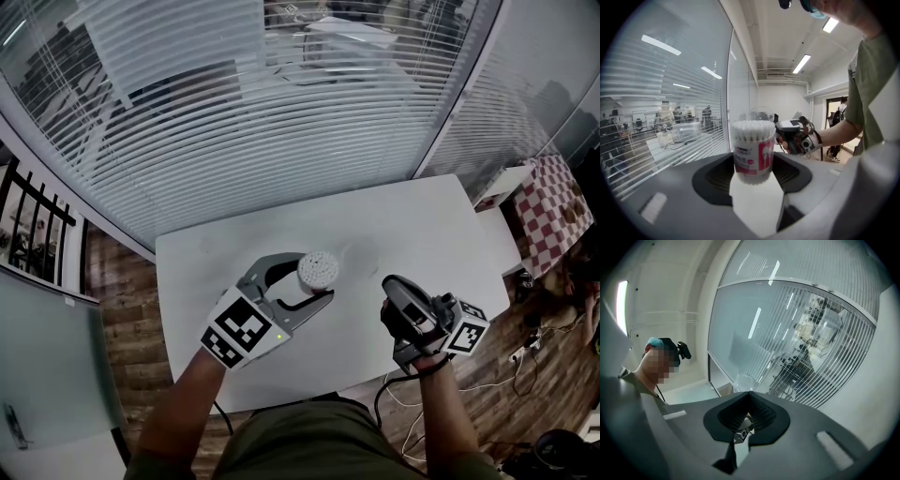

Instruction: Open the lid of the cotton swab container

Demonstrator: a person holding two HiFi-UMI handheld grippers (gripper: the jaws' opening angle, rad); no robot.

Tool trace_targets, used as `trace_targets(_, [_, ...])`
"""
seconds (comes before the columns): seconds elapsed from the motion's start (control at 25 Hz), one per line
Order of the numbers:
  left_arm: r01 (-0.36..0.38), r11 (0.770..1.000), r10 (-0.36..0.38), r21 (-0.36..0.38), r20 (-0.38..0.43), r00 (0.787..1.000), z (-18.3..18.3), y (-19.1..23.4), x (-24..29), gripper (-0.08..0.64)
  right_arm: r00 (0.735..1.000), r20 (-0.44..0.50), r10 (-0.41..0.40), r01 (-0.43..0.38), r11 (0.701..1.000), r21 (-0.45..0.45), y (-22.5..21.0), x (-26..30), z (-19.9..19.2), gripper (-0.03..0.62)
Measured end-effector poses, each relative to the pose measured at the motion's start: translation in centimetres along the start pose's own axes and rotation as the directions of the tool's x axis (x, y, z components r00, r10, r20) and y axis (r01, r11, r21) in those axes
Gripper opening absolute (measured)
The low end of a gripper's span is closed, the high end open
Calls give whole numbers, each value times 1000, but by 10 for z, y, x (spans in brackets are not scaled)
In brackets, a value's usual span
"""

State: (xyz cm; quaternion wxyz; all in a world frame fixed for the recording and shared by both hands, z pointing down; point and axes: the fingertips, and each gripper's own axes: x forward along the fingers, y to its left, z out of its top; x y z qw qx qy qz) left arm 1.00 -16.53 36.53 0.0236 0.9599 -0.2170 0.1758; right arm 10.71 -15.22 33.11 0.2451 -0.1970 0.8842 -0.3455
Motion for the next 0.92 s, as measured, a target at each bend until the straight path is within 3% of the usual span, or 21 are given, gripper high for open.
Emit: trace_targets(0.92, [10, 1000, -10, 7, 3, 1000, 2, -4, -3, 258, 999, -21, -26, 26, 1000, 7, -1, 0, -8, 9])
